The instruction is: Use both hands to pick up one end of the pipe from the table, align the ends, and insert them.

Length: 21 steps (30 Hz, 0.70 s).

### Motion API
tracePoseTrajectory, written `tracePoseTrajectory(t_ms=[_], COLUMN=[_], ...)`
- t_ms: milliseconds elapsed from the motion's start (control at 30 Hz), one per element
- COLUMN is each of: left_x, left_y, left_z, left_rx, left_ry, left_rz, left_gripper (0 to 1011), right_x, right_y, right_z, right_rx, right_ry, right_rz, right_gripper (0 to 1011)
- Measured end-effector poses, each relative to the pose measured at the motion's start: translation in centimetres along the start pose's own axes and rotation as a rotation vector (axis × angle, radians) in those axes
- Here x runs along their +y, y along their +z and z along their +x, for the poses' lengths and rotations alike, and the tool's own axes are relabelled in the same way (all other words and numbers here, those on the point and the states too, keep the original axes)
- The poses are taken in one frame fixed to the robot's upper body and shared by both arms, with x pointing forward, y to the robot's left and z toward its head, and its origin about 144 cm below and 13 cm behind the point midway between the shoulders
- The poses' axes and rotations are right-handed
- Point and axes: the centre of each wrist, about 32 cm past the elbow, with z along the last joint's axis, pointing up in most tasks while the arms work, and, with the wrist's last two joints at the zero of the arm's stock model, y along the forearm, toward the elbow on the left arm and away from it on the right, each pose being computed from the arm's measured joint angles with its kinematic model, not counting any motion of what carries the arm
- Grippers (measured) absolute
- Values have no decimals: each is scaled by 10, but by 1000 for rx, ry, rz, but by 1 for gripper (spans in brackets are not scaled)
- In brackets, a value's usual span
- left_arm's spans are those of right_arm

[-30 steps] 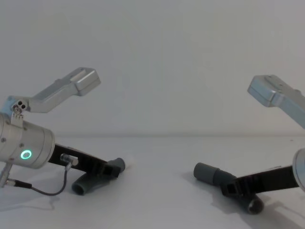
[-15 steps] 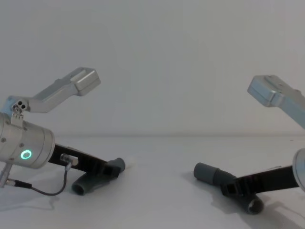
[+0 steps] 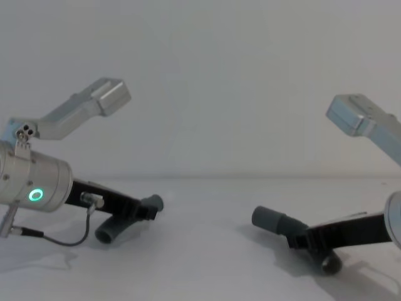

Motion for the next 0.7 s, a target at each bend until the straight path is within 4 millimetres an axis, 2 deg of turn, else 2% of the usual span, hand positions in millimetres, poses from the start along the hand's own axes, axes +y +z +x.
tracePoseTrajectory(t_ms=[300,700], left_x=[3,7], left_y=[10,24], left_z=[1,12], left_rx=[-29,-98], left_ry=[21,-12], left_rz=[-55,-103], left_gripper=[352,352], right_x=[-2,-8], right_y=[4,10], right_z=[8,22], right_rx=[-45,-133], right_ry=[32,112], right_rz=[69,110], right_gripper=[298,298])
